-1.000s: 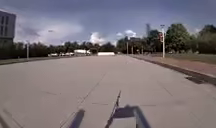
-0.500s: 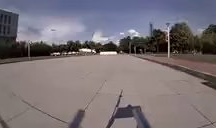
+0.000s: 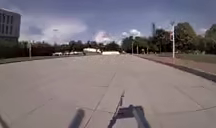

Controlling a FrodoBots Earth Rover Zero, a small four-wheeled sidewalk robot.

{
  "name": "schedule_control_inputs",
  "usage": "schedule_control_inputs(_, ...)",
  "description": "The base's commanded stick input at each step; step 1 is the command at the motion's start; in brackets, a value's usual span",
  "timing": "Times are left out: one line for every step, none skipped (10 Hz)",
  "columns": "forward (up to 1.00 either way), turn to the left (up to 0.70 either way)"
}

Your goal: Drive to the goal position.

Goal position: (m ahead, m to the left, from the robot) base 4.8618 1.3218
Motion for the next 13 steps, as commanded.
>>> schedule_control_inputs(1.0, -0.02)
schedule_control_inputs(1.0, -0.02)
schedule_control_inputs(1.0, -0.02)
schedule_control_inputs(1.0, -0.02)
schedule_control_inputs(1.0, -0.02)
schedule_control_inputs(1.0, -0.02)
schedule_control_inputs(1.0, -0.02)
schedule_control_inputs(1.0, -0.02)
schedule_control_inputs(1.0, -0.02)
schedule_control_inputs(1.0, -0.03)
schedule_control_inputs(1.0, -0.39)
schedule_control_inputs(1.0, -0.41)
schedule_control_inputs(1.0, -0.41)
